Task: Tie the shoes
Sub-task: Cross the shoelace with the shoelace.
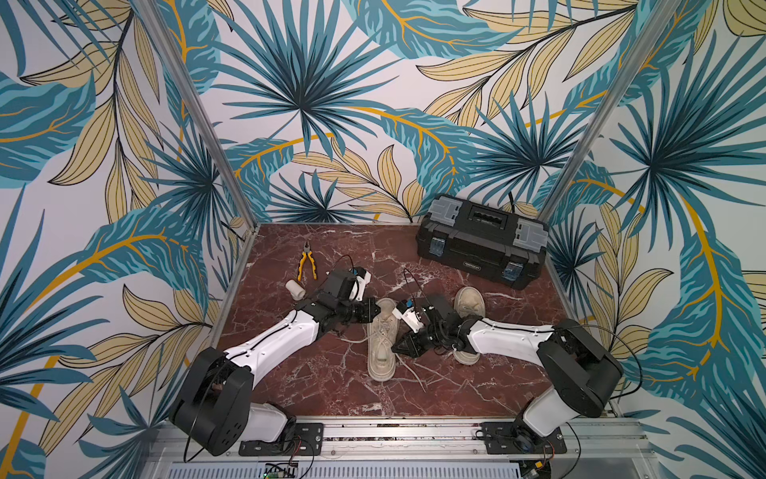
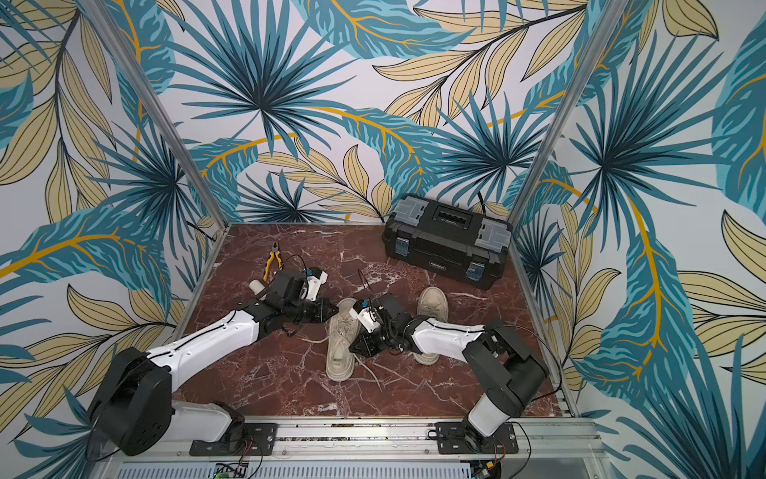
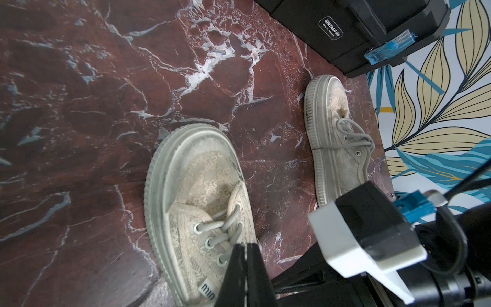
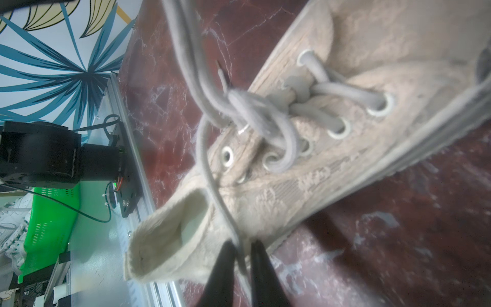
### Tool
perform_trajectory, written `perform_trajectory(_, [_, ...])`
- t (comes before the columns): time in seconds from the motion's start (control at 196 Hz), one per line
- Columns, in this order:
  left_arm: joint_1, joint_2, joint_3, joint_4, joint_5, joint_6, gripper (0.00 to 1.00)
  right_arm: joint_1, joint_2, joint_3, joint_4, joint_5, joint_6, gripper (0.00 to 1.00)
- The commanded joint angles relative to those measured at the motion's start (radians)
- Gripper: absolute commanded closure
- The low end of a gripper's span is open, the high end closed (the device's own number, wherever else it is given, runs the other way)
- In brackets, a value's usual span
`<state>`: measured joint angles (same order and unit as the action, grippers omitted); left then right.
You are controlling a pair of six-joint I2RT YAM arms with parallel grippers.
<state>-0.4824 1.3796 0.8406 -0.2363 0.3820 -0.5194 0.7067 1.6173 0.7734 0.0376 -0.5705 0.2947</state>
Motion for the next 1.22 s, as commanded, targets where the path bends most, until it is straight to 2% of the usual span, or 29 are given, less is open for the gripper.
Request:
perform_trajectory(0.0, [0.005, -0.031, 0.021, -0.015, -0.008, 0.024, 1.00, -0.003, -0.025, -0.024, -0.015, -0.008, -0.014, 0.86])
perform_trajectory(0.24, [0.007, -0.045, 0.018, -0.021, -0.010, 0.028, 1.00, -0.004, -0.070, -0.021, -0.054, 0.030, -0.022, 1.00])
perform_trajectory(0.357, [0.007, -0.062, 0.012, -0.020, -0.013, 0.038, 1.00, -0.027, -0.118, -0.022, -0.087, 0.065, -0.020, 1.00])
perform_trajectory(0.484, [0.005, -0.080, -0.009, 0.018, 0.040, 0.052, 1.00, -0.069, -0.143, -0.019, -0.132, 0.089, -0.013, 1.00])
perform_trajectory(0.744, [-0.057, -0.101, -0.029, 0.026, 0.057, 0.103, 1.00, -0.126, -0.174, 0.007, -0.222, 0.172, 0.062, 1.00])
perform_trajectory(0.994, [-0.118, -0.103, -0.053, 0.024, 0.055, 0.135, 1.00, -0.130, -0.166, 0.064, -0.289, 0.155, 0.075, 1.00])
perform_trajectory(1.218, [-0.174, -0.077, -0.090, 0.073, 0.059, 0.116, 1.00, -0.121, -0.137, 0.110, -0.299, 0.150, 0.096, 1.00])
